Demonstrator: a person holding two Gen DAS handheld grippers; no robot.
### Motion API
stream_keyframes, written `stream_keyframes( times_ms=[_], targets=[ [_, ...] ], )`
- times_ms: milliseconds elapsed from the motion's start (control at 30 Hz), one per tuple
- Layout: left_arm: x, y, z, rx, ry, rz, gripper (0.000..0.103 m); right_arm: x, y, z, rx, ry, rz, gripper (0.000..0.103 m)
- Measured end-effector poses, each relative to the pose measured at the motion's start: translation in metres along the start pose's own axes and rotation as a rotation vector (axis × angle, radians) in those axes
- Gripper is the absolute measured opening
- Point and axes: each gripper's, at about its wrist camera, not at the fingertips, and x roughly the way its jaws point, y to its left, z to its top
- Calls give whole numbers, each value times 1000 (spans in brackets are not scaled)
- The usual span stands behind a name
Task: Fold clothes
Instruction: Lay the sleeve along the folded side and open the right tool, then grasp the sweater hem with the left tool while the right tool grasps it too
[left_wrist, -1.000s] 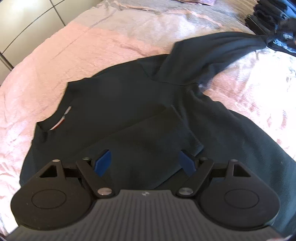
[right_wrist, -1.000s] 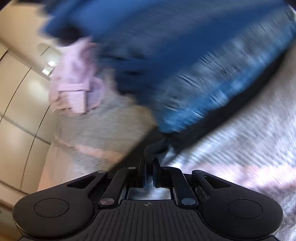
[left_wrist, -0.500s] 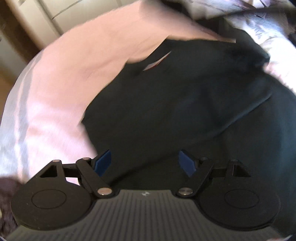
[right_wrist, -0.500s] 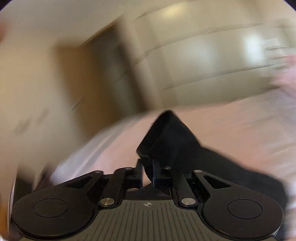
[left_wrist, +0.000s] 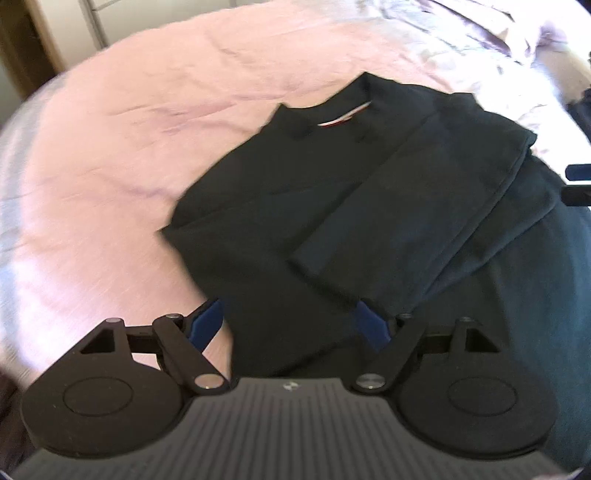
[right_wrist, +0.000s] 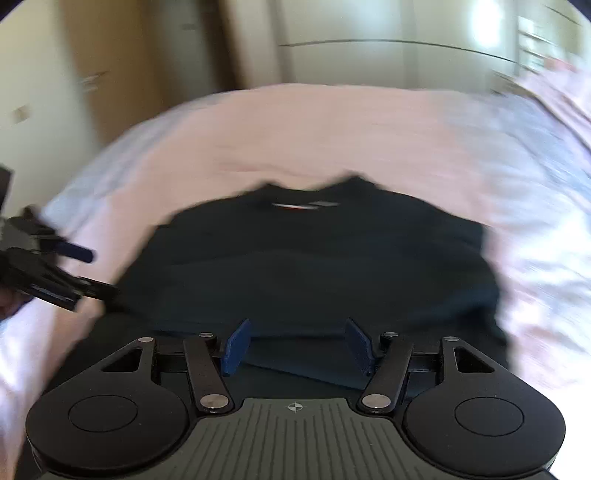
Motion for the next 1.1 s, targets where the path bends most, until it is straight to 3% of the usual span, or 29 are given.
stream_keyframes(
  times_ms=[200,233,267,333,433,533,667,867,933,967,1000,1100],
  targets=[
    [48,-1,25,16,25,-99,49,-9,-61,-6,102,32,-158,61],
    [55,-1,26,26,40,-99,41,-7,-66,-6,112,34,-173,61],
    [60,-2,26,39,58,-94,20,-8,-71,-8,121,37,-183,61],
    [67,-2,28,63,84,-94,3,-10,-81,-12,143,41,-195,61],
    [47,10,36,85,55,-99,2,-3,-89,-10,154,48,-207,61],
    [34,31,45,63,48,-52,2,11,-93,-4,103,55,-243,61],
    [49,34,45,90,115,-38,4,42,-105,-3,98,66,-246,61],
    [65,20,43,126,149,26,8,80,-118,5,56,42,-223,61],
    [70,18,42,159,162,44,9,87,-123,7,-6,70,-262,61],
    [71,15,43,175,167,51,11,85,-128,7,-28,62,-325,61],
    [70,13,44,185,169,51,13,78,-138,6,2,35,-368,61],
    [68,9,44,202,177,63,19,63,-168,-4,135,43,-347,61]
  ],
)
